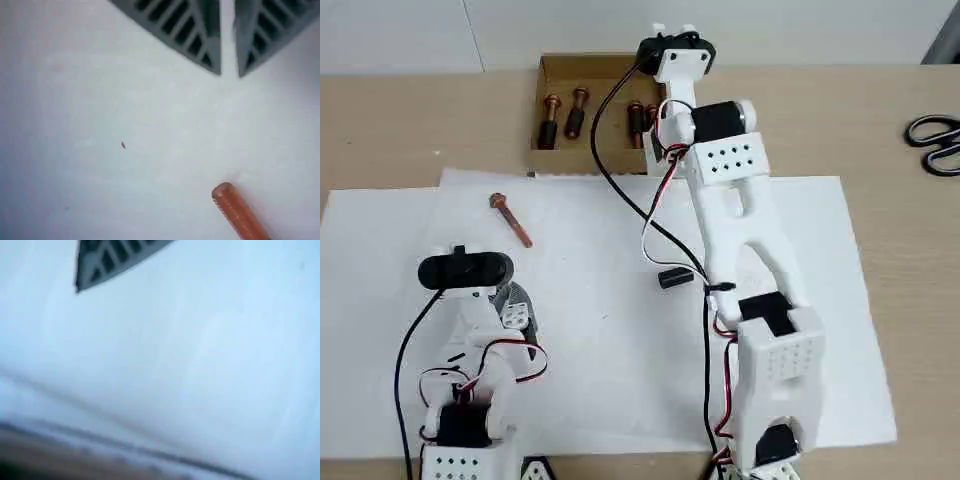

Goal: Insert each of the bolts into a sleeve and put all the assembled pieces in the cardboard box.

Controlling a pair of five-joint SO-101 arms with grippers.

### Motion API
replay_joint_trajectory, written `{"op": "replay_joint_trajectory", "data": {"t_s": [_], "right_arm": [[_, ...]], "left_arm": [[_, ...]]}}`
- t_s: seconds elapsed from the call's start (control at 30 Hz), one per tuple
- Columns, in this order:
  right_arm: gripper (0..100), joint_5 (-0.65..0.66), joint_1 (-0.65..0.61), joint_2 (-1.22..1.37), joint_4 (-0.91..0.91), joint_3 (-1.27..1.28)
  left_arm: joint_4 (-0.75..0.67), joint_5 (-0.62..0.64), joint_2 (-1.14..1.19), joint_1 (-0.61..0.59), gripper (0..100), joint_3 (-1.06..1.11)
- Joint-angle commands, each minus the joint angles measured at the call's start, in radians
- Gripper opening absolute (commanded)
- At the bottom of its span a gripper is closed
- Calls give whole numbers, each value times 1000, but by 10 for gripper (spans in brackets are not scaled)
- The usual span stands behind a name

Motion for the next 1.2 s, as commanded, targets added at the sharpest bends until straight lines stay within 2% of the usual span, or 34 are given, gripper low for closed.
{"op": "replay_joint_trajectory", "data": {"t_s": [0.0, 0.13, 0.33, 0.53, 0.9, 1.17], "right_arm": [[372, 26, -19, -73, 114, -52], [372, 49, -25, -74, 163, -26], [372, 58, -16, -88, 170, 163], [372, 164, -21, -246, 162, 410], [373, 720, -13, -447, 160, 485], [373, 980, -47, -496, 145, 620]], "left_arm": [[-21, 6, -11, -5, 6, -10], [-21, 9, -11, -5, 6, -10], [-21, 12, -11, -5, 6, -10], [-21, 12, -11, -5, 6, -10], [-21, 12, -11, -5, 6, -10], [-21, 12, -11, -5, 6, -10]]}}
